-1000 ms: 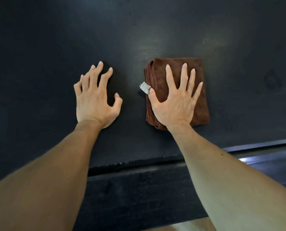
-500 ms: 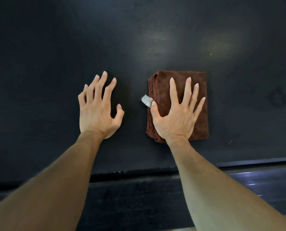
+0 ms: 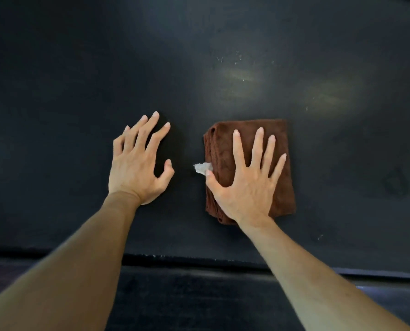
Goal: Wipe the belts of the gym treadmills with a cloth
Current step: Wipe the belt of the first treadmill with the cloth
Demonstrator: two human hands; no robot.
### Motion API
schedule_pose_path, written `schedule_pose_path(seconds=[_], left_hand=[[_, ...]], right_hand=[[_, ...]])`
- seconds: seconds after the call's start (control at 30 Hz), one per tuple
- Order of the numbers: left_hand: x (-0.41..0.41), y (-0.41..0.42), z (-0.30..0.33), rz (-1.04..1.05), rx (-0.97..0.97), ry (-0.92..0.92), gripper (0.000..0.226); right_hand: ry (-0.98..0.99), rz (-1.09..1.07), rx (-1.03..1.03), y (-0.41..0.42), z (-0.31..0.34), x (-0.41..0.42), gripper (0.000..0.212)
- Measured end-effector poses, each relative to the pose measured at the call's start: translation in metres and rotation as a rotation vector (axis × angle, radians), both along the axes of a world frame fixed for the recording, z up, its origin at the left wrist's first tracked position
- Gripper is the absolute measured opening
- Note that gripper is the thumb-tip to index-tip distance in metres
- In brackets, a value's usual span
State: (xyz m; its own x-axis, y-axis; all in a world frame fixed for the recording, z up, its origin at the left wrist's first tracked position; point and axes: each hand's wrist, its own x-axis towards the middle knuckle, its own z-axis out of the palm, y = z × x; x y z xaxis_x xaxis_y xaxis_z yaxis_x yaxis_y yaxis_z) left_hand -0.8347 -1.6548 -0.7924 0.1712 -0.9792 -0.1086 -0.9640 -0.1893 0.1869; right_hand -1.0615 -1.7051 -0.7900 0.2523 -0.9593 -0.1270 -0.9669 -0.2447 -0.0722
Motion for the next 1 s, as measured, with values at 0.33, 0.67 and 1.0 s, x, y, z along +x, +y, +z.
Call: schedule_pose_path(seconds=[0.33,0.67,1.0], left_hand=[[0.002,-0.002,0.000,-0.003,0.035,-0.001,0.078],[0.005,-0.002,0.001,0.004,0.071,0.026,0.081],[0.006,-0.002,0.002,0.005,0.087,0.035,0.081]], right_hand=[[-0.019,0.033,-0.029,-0.099,0.001,0.072,0.089],[-0.033,-0.211,-0.031,-0.134,-0.004,0.070,0.089],[0.000,0.237,-0.004,-0.111,0.003,0.018,0.086]])
